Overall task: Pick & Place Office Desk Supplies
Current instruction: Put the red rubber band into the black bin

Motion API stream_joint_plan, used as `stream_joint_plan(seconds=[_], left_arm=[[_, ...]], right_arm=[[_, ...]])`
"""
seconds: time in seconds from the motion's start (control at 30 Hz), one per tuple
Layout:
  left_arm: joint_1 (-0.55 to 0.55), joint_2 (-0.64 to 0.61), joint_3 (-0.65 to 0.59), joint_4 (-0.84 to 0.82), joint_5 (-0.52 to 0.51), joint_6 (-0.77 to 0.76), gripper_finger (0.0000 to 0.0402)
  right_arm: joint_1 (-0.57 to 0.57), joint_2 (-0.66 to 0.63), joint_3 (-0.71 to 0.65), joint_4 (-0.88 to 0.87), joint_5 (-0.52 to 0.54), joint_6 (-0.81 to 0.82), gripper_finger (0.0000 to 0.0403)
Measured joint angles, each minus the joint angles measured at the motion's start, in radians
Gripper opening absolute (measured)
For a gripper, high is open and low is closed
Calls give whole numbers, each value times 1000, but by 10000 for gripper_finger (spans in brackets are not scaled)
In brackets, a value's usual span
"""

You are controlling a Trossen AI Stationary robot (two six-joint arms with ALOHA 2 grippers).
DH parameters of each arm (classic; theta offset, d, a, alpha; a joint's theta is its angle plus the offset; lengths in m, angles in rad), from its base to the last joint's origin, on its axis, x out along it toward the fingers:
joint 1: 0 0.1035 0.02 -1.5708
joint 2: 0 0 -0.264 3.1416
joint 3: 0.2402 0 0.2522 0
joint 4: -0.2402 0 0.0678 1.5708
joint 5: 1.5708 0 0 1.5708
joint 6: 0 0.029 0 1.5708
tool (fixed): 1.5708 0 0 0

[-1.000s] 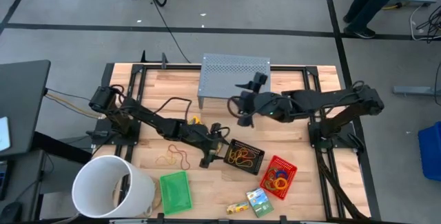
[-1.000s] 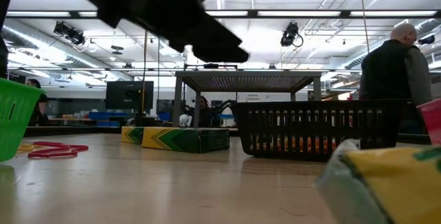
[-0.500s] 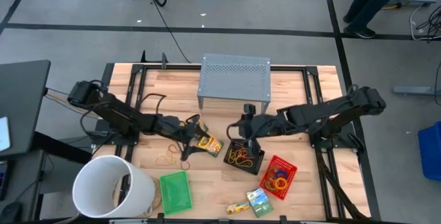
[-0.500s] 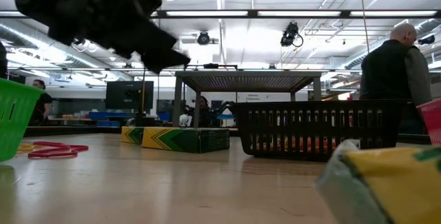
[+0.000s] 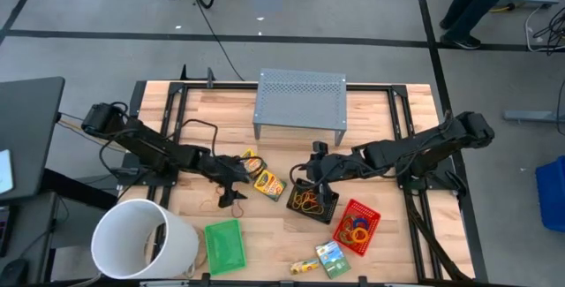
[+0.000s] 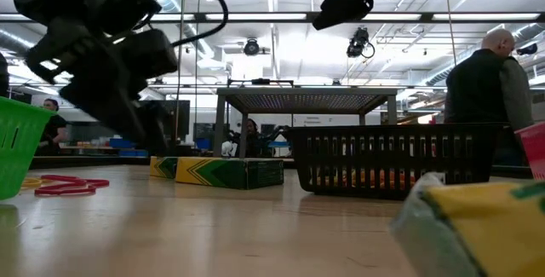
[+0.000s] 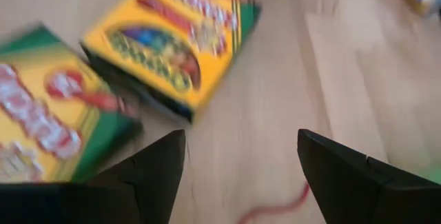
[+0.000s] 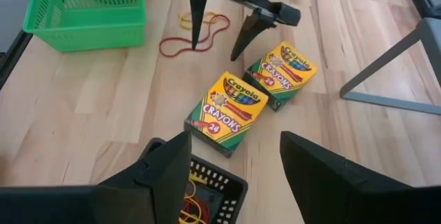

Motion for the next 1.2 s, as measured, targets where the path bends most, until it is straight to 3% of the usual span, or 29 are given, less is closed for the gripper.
stream_joint_plan(seconds=[0.4, 0.57, 0.9, 1.1, 1.2], left_arm=[[-35, 0, 3, -187, 19, -36, 272], [-35, -1, 4, -206, -7, -36, 242], [-60, 2, 3, -234, -40, -9, 140], [-100, 3, 2, -235, -23, -4, 130], [-119, 3, 2, -235, -73, 1, 130]], right_arm=[[-1, 0, 0, 3, 0, -21, 231], [-1, 0, 0, 3, 0, -21, 231], [-1, 0, 0, 0, 1, -8, 231], [-1, 0, 0, -20, 42, -8, 231], [-1, 0, 0, -20, 43, -11, 231]])
